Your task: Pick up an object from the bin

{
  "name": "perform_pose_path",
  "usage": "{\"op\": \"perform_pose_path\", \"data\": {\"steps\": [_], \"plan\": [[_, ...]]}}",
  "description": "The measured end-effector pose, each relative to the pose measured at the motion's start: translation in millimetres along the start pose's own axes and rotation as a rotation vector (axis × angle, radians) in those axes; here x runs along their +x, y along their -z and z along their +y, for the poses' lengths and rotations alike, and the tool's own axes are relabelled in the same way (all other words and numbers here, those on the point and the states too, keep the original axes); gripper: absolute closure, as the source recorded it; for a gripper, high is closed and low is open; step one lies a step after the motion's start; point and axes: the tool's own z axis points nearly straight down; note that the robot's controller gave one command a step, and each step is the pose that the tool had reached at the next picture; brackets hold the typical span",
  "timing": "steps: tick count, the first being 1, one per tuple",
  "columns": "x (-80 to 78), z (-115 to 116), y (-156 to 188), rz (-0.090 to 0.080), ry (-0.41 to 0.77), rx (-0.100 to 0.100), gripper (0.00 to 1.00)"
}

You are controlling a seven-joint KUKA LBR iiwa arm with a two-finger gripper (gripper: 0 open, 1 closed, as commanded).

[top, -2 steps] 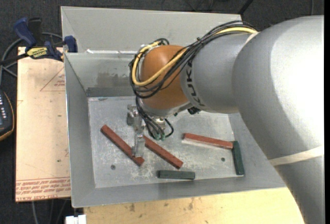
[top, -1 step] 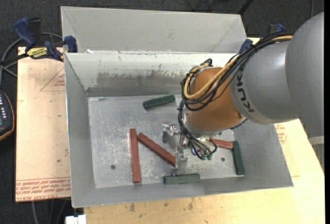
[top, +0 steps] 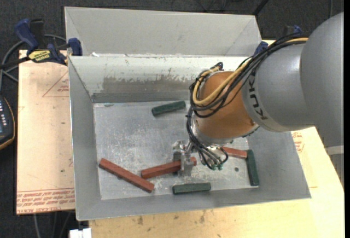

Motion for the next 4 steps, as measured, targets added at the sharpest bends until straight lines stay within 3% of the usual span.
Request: {"op": "perform_pose_path", "data": {"steps": [1, 2, 3, 4], "plan": [[-0.8, 17.8, 147.9, -0.01, 0.093, 0.001, 1.0], [0.9, 17.5, 143.4, 0.0, 0.092, 0.0, 0.0], [-14.2, 37.4, 7.3, 0.007, 0.305, -0.001, 0.0], [-15.8, 37.1, 10.3, 0.002, 0.303, 0.0, 1.0]]}}
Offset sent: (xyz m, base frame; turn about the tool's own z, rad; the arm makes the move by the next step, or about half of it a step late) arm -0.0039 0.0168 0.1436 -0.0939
